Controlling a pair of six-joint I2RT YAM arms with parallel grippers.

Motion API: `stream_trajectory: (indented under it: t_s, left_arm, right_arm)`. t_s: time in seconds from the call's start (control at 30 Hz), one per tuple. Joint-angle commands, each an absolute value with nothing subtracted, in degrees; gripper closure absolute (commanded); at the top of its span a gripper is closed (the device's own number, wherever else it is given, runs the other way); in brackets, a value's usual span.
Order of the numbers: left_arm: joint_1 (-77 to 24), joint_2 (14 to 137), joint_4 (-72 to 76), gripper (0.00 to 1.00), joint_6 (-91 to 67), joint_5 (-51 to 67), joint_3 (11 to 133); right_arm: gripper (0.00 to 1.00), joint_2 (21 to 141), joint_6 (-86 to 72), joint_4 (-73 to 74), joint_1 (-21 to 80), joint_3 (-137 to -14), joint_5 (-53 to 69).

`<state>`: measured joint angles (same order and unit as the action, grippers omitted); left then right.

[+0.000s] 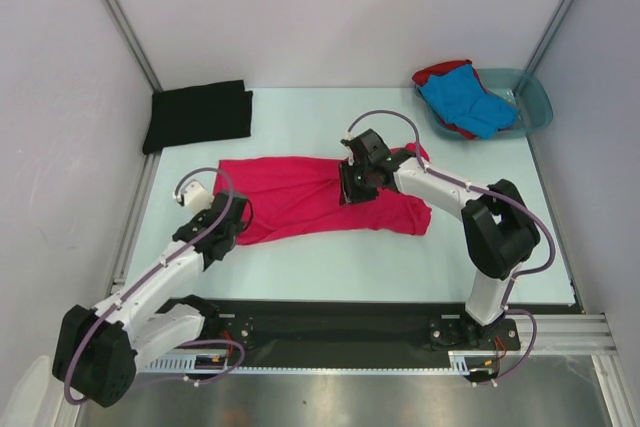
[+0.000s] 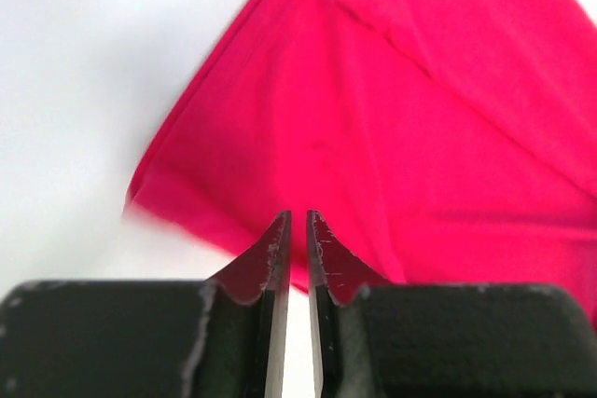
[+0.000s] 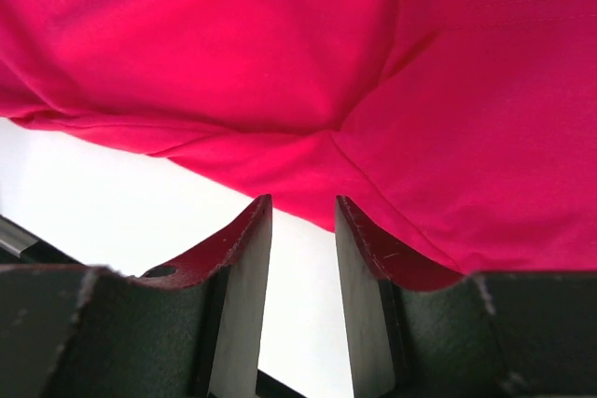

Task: Fold and stack the t-shirts

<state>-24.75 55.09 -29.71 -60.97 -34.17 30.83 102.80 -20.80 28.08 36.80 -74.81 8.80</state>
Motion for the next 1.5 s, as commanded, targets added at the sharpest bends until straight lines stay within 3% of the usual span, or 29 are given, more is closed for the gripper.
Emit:
stream_trajectory:
  t_s: [0.0, 0.37, 0.4, 0.5, 0.6, 0.73, 1.27, 1.47]
  left_arm:
    - [-21.89, 57.65, -23.13, 0.83, -56.35, -34.19, 33.84]
    - [-16.96, 65.58, -22.33, 0.8, -49.92, -26.73, 37.97]
    - [-16.96, 64.44, -22.32, 0.51, -50.88, -26.28, 36.05]
    - [-16.96, 58.2, -20.32, 0.17, -52.2, -23.74, 31.14]
    - [-16.96, 51.27, -19.87, 0.0, -53.87, -22.24, 28.13]
    - [-16.96, 47.03, -21.88, 0.0, -55.54, -22.85, 25.67]
    - [-16.96, 49.13, -24.08, 0.0, -66.88, -17.75, 20.04]
    - [-17.05, 43.52, -29.25, 0.0, -69.52, -19.33, 19.95]
  right_arm:
    - [0.62, 103.53, -19.51, 28.65, 35.86, -77.17, 7.82]
    - [0.62, 104.85, -19.6, 28.3, 34.54, -77.08, 8.35]
    - [0.62, 105.03, -19.51, 28.3, 34.54, -77.25, 8.61]
    - [0.62, 105.73, -19.51, 28.3, 34.54, -77.61, 9.32]
    - [0.62, 105.38, -19.42, 28.21, 34.54, -77.43, 9.49]
    - [0.62, 104.77, -19.42, 28.21, 34.63, -77.17, 9.58]
    - [0.62, 102.39, -19.25, 27.77, 34.72, -74.53, 8.96]
    - [0.62, 102.66, -19.34, 27.51, 34.72, -74.44, 9.23]
